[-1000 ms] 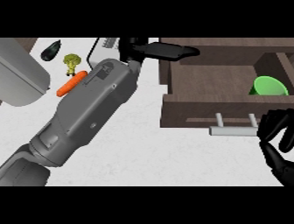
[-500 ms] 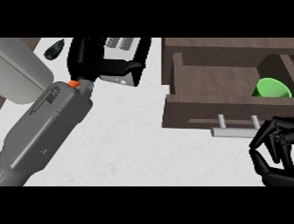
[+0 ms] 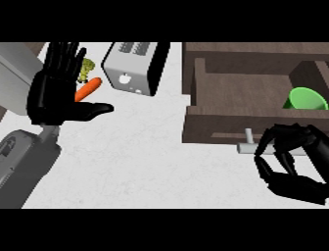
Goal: Pick up the cup, place it into the drawer and close the drawer
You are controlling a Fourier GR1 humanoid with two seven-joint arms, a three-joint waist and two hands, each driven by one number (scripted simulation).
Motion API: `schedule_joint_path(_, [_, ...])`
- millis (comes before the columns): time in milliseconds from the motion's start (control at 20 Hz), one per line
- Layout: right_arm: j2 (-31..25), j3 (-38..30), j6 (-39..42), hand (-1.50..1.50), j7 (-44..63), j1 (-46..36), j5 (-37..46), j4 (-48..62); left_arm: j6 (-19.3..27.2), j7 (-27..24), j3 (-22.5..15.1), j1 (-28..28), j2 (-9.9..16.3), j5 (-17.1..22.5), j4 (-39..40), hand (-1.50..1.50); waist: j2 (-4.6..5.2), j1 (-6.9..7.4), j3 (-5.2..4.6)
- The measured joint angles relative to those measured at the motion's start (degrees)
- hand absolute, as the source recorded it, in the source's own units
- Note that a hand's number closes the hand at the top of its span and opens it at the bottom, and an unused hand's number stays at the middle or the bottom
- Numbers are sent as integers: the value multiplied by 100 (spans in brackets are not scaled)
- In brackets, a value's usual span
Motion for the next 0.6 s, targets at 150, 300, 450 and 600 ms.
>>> schedule_joint_path(150, [-106,360,-167,150,-284,-145,817,349,-163,-20,114,337,157,27,-224,-150,9,-7,0])
schedule_joint_path(300, [-111,665,-459,150,-636,-280,1523,905,-368,-125,219,766,270,24,-450,-150,17,-21,1])
schedule_joint_path(450, [26,871,-740,-150,-811,-557,2023,1555,-727,-177,462,1198,473,94,-549,-150,22,-40,2])
schedule_joint_path(600, [176,947,-1056,-150,-1085,-742,2387,2249,-916,-222,606,1584,485,41,-756,-150,22,-74,1])
